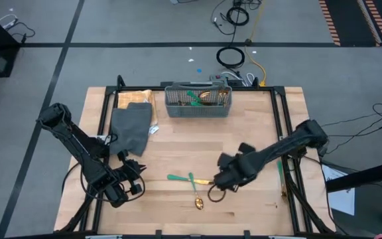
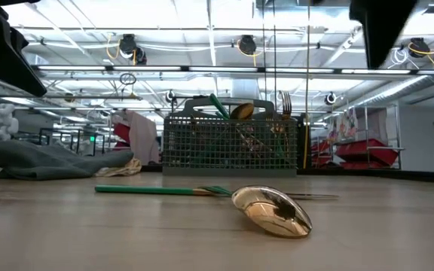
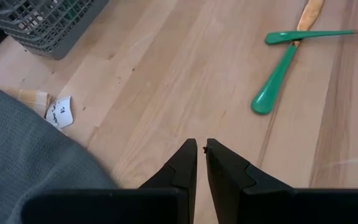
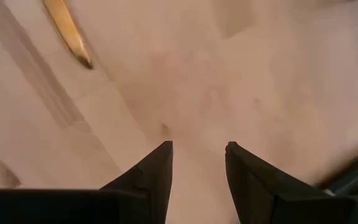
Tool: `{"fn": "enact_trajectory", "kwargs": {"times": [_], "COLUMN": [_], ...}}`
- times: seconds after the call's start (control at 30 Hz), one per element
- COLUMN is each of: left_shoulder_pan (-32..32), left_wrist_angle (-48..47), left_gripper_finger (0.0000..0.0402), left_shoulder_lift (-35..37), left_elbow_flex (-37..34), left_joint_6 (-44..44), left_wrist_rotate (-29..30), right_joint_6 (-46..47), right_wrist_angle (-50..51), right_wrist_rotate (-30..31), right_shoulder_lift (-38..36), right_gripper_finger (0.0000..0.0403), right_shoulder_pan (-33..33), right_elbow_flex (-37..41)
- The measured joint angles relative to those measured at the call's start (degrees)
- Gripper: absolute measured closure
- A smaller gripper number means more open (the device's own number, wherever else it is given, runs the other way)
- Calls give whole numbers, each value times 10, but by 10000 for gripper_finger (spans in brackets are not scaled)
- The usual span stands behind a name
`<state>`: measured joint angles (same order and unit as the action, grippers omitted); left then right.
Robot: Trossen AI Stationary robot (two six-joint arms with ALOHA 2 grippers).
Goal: Sort silverware
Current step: Put the green knife into the gray silverware basket
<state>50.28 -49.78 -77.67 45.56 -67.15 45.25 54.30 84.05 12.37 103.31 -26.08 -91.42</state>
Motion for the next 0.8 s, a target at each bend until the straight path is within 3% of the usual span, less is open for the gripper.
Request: {"fn": "enact_trajectory", "kwargs": {"times": [0.17,0.33,0.6,0.8], "left_shoulder_pan": [0,0,0,6], "left_wrist_angle": [16,24,23,25], "left_gripper_finger": [358,358,358,358], "left_shoulder_lift": [0,0,0,0], "left_elbow_flex": [0,0,0,0], "left_joint_6": [0,0,1,16], "left_wrist_rotate": [-13,-28,-35,-58], "right_joint_6": [-82,-101,-80,-66], "right_wrist_angle": [-209,-373,-410,-438], "right_wrist_rotate": [-55,-91,-73,-82], "right_shoulder_lift": [34,84,142,190], "right_gripper_finger": [263,237,199,193], "right_shoulder_pan": [-4,0,29,47], "right_elbow_flex": [66,64,39,1]}}
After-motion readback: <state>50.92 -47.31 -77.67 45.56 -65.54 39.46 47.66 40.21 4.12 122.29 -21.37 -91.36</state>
